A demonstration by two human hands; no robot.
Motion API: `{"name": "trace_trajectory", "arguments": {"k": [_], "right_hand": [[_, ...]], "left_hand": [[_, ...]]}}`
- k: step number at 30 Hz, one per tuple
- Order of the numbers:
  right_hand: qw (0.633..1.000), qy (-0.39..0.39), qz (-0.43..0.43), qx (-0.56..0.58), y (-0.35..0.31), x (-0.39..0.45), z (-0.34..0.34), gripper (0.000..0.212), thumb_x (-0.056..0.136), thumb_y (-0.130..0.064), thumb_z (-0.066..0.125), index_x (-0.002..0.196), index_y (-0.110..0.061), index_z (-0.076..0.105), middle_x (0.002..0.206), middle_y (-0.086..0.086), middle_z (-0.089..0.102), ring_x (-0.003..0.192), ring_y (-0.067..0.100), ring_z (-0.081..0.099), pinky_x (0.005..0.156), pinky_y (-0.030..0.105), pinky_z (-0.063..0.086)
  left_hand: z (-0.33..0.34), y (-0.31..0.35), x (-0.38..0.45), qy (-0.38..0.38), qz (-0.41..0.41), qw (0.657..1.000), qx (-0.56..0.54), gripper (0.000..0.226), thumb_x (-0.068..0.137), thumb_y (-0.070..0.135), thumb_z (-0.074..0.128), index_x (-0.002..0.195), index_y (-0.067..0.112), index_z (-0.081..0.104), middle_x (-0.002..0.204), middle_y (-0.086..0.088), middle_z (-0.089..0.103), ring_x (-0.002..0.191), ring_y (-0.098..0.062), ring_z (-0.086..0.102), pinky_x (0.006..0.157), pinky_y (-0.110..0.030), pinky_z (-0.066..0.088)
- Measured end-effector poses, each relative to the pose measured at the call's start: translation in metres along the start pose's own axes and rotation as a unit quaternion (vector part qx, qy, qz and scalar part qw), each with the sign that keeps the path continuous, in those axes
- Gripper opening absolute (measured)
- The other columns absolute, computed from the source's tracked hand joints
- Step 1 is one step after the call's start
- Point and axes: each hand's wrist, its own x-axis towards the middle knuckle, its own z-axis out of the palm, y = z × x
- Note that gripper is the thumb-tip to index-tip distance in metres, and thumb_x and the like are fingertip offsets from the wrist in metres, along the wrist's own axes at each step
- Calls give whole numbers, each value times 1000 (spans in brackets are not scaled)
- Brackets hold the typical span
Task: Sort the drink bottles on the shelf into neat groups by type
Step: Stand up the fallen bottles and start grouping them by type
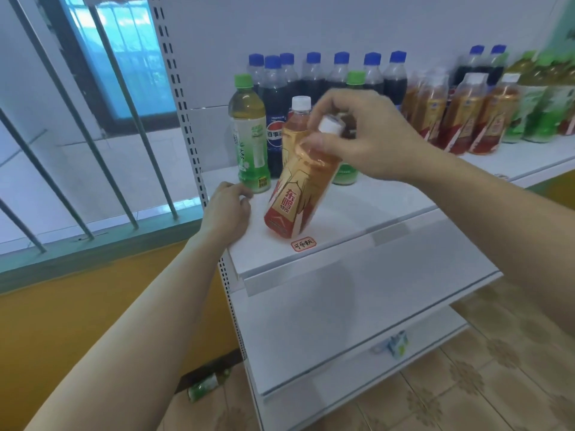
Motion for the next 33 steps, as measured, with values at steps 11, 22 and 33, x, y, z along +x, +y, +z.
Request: {"name": "trace_trajectory", "arguments": {"k": [11, 22, 33], "right_hand": [[994, 110, 8, -15, -2, 41, 61, 15, 94, -41, 66, 107, -35, 64, 101, -22, 61, 85, -10, 56, 62, -1, 35], [981, 163, 100, 28, 66, -67, 64, 30, 98, -15, 59, 123, -28, 51, 114, -9, 61, 103, 6, 56, 86, 18, 47], [979, 109, 100, -137, 113, -112, 86, 30, 97, -20, 44, 109, -18, 71, 114, -4, 71, 108, 21, 61, 89, 37, 41]], "left_hand": [[2, 0, -2, 5, -15, 999, -29, 26, 102, 16, 51, 121, 17, 69, 137, -7, 54, 122, -26, 56, 103, -37, 43], [-11, -1, -44, -33, 29, 996, -80, 20, 100, 25, 58, 117, 26, 70, 119, 10, 58, 113, -11, 54, 103, -35, 44], [-17, 9, -73, -48, -29, 991, -121, 34, 99, 23, 62, 132, 27, 66, 144, 12, 59, 136, -10, 49, 119, -47, 35]]}}
